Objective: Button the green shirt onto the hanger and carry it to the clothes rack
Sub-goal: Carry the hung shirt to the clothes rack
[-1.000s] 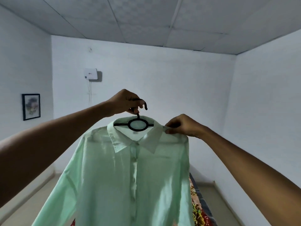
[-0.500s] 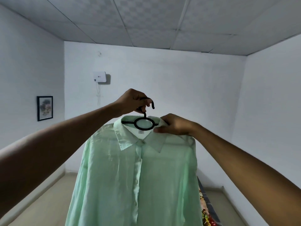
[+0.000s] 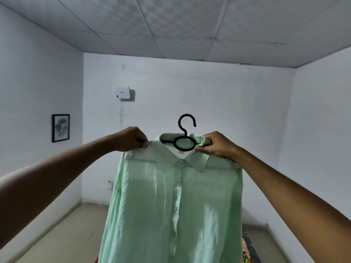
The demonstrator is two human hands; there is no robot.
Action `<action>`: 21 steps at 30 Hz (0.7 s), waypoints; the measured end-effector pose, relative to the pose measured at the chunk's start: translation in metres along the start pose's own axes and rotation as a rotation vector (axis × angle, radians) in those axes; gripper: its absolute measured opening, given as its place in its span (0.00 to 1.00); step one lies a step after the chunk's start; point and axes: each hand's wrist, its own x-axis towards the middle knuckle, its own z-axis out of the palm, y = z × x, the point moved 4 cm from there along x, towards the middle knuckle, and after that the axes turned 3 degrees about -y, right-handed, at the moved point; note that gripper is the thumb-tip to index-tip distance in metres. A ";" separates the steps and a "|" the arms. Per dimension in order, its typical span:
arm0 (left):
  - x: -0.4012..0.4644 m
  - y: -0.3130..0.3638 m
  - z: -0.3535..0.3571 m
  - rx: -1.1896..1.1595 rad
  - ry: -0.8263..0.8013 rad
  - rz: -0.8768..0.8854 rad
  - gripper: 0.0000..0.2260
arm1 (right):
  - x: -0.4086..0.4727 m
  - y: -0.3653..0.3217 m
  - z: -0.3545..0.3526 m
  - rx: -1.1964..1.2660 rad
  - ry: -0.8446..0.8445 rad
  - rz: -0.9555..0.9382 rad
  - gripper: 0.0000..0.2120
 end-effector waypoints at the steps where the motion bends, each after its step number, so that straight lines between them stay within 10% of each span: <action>1: 0.001 0.002 0.000 0.038 0.048 -0.002 0.04 | 0.002 0.000 -0.002 0.028 -0.047 0.018 0.16; 6: 0.008 0.008 0.004 0.062 0.144 0.023 0.03 | 0.007 -0.026 -0.014 0.154 -0.056 0.037 0.25; 10: 0.015 0.013 0.013 0.029 0.170 0.022 0.04 | 0.021 -0.046 -0.020 0.210 0.066 -0.062 0.08; 21: 0.016 0.002 0.012 0.192 0.008 0.005 0.04 | 0.041 -0.049 -0.030 0.103 0.096 -0.117 0.05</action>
